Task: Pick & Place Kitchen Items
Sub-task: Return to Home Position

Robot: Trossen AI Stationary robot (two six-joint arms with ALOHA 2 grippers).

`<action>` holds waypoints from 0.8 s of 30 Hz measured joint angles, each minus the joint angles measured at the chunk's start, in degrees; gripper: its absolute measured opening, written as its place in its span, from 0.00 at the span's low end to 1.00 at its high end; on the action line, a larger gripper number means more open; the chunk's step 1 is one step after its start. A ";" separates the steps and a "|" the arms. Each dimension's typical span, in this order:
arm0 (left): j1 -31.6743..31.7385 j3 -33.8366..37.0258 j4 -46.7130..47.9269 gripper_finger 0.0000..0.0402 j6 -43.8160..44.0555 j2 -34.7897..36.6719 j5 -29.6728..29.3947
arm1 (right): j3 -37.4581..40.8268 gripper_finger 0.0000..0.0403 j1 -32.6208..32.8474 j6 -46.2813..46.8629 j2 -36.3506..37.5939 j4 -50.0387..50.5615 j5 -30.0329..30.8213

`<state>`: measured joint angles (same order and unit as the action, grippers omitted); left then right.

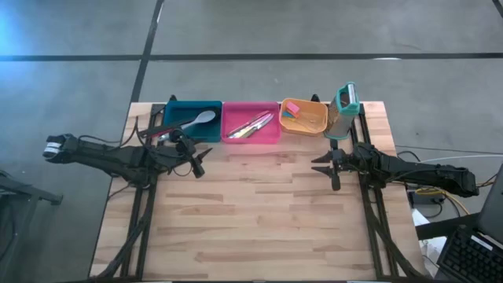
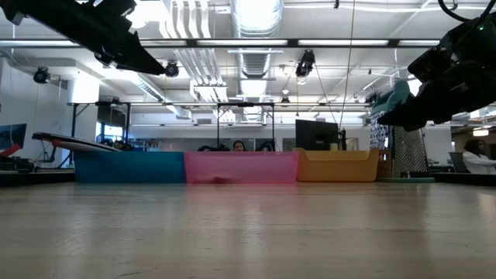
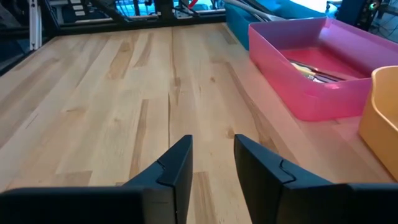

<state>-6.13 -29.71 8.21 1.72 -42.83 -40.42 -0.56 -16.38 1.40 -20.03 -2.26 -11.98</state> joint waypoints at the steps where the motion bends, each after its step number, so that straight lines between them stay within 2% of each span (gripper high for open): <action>1: 0.00 0.00 0.00 0.47 0.00 -0.01 0.00 | 0.00 0.27 0.00 0.05 0.00 0.00 -0.01; 24: 0.00 0.00 0.00 0.47 0.00 0.00 0.28 | -0.04 0.18 0.00 0.04 0.02 0.00 -0.03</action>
<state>-6.13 -29.71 8.21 1.72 -42.83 -40.14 -0.60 -16.38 1.43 -20.01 -2.26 -12.01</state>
